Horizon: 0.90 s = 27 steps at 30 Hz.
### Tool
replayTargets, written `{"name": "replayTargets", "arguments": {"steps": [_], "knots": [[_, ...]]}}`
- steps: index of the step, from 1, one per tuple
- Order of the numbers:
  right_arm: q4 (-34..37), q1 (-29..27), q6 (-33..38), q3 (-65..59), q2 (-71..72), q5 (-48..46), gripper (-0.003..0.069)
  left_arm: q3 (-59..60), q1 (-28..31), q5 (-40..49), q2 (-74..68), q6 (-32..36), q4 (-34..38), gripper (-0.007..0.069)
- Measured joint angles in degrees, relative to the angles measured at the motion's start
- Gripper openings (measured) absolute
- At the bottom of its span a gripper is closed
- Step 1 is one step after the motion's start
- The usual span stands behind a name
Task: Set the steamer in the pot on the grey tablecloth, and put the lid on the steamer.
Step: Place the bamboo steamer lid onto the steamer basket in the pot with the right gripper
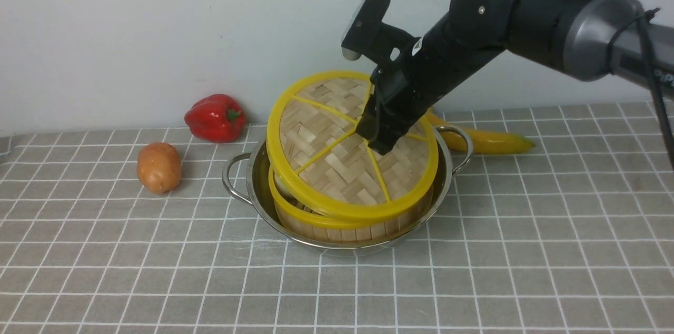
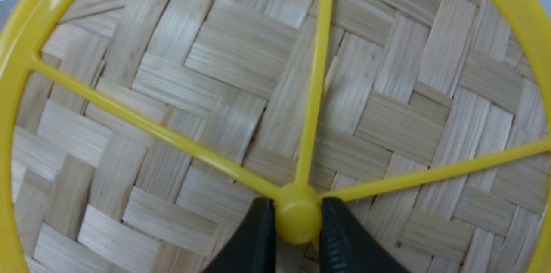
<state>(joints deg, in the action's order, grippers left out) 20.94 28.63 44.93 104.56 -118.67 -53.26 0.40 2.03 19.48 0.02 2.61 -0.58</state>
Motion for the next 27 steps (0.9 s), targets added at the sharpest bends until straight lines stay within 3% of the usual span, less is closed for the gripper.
{"name": "replayTargets", "arguments": {"steps": [27], "knots": [[0.2,0.0,7.3,0.0,0.0,2.5,0.0143,0.0,0.0,0.0,0.0,0.0,0.0,0.0242]]}}
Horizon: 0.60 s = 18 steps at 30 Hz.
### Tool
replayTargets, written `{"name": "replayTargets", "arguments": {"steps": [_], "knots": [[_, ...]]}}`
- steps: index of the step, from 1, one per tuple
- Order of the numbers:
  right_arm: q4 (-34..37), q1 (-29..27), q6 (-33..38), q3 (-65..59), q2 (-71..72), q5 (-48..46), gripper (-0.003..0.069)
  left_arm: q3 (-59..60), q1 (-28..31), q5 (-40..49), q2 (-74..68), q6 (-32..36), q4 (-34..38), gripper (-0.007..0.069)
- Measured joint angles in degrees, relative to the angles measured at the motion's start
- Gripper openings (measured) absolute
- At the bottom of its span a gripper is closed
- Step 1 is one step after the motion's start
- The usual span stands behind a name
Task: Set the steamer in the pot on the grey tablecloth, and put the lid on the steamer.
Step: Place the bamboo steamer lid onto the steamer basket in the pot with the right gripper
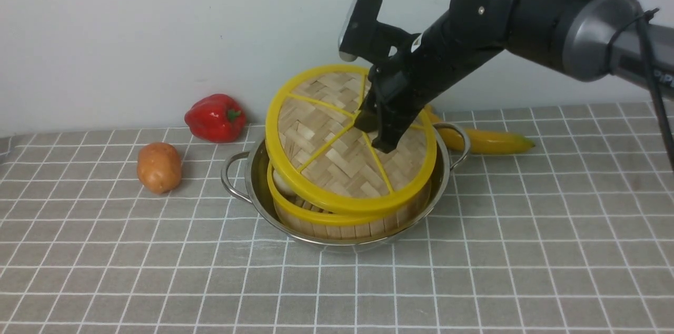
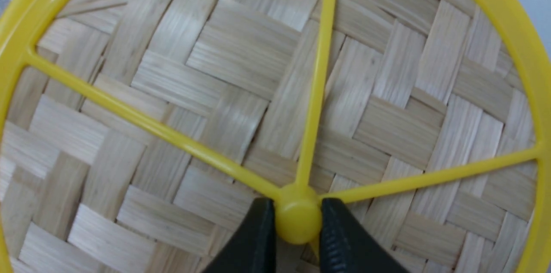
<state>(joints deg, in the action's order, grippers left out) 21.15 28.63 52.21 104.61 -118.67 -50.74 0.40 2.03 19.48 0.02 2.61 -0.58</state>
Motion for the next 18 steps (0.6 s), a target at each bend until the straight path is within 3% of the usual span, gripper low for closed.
{"name": "replayTargets", "arguments": {"steps": [18], "knots": [[-0.2,1.5,2.1,0.0,0.0,0.6,0.0143,0.0,0.0,0.0,0.0,0.0,0.0,0.0242]]}}
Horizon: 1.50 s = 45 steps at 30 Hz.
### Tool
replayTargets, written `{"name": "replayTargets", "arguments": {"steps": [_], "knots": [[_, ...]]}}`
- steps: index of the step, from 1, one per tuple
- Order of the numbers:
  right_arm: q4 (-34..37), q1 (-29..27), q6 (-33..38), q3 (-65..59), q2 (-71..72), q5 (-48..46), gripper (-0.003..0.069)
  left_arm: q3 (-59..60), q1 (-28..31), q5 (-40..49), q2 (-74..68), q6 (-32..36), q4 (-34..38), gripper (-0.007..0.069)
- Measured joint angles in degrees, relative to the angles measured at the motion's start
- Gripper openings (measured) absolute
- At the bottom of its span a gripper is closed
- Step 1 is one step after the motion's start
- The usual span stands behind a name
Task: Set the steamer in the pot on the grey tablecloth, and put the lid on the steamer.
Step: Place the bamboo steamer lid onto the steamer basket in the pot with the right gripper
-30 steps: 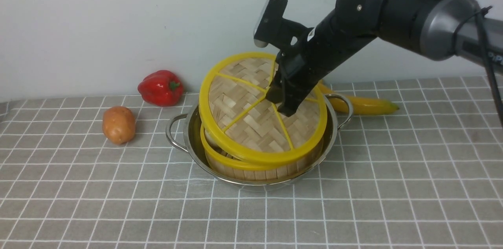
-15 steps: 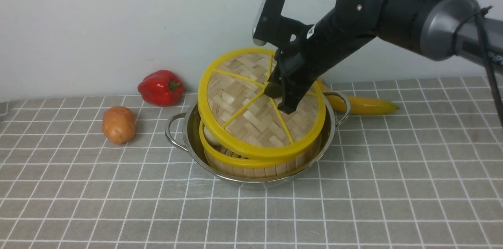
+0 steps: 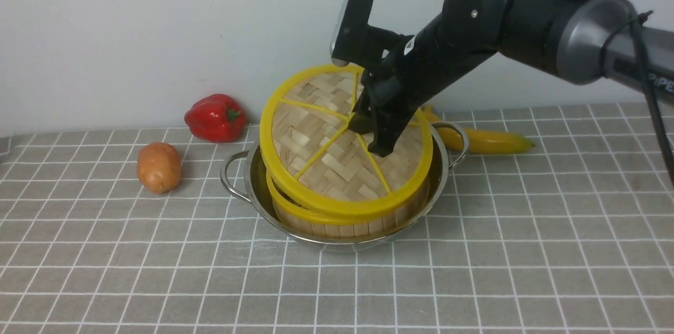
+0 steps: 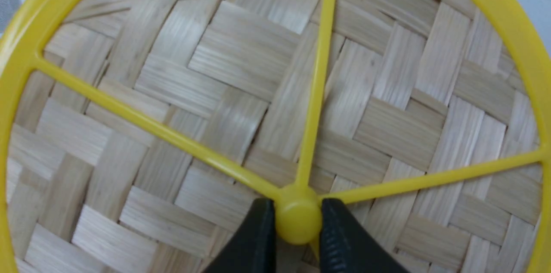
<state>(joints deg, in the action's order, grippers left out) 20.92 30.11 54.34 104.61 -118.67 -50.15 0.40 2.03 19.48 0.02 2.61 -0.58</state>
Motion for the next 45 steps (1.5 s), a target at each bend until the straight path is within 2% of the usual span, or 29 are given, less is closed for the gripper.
{"name": "replayTargets", "arguments": {"steps": [24,36,45], "knots": [[-2.5,0.7,-2.6,3.7,0.3,-0.8,0.0143,0.0,-0.1,0.0,0.0,0.0,0.0,0.0242],[-9.3,0.7,-13.7,6.3,3.7,-12.2,0.0143,0.0,-0.1,0.0,0.0,0.0,0.0,0.0242],[-9.0,0.7,-13.4,6.3,1.5,-10.8,0.0143,0.0,-0.1,0.0,0.0,0.0,0.0,0.0242]]}}
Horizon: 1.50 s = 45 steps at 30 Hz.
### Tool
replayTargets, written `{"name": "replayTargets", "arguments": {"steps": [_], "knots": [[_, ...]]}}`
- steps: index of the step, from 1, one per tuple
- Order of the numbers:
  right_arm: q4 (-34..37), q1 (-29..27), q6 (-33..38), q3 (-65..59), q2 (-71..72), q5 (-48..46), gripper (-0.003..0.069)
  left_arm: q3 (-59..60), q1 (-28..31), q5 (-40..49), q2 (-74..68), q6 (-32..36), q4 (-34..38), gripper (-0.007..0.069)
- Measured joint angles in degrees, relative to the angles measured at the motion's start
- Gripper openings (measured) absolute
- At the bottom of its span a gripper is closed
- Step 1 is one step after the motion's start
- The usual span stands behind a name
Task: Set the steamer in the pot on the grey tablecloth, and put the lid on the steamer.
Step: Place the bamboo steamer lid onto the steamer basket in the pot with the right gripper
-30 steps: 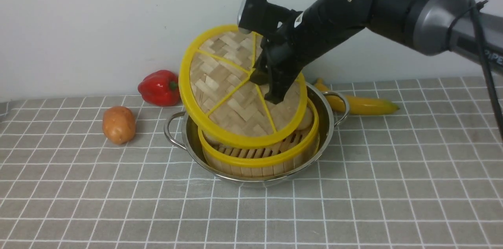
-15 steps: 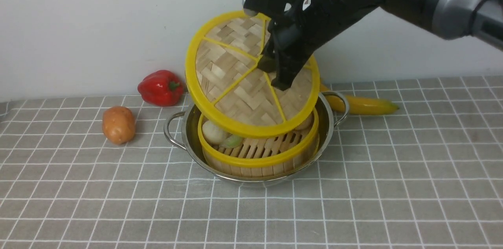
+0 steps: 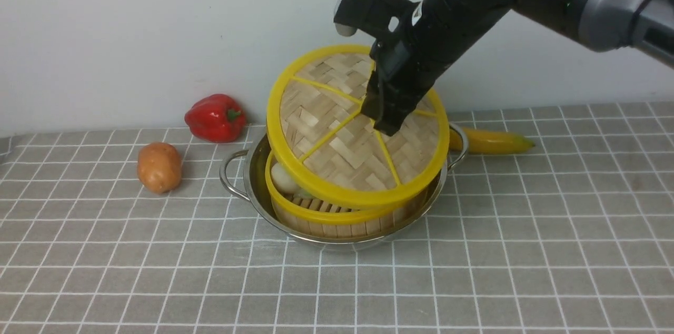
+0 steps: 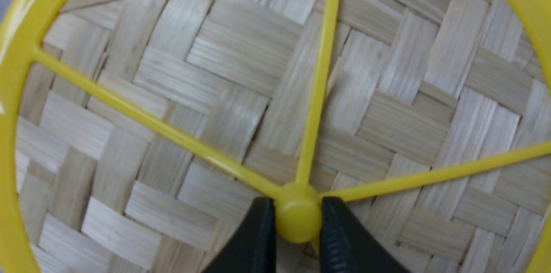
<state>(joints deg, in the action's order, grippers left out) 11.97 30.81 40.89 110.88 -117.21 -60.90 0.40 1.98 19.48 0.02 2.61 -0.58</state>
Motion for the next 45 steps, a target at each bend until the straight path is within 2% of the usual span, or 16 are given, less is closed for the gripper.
{"name": "replayTargets", "arguments": {"steps": [15,24,45], "knots": [[0.8,0.0,2.8,0.0,-2.0,3.5,0.0143,0.0,0.0,0.0,0.0,0.0,0.0,0.0242],[3.6,0.0,3.1,0.0,-2.1,3.7,0.0143,0.0,0.0,0.0,0.0,0.0,0.0,0.0242],[3.7,0.0,5.7,0.0,-3.4,4.2,0.0143,0.0,0.0,0.0,0.0,0.0,0.0,0.0242]]}}
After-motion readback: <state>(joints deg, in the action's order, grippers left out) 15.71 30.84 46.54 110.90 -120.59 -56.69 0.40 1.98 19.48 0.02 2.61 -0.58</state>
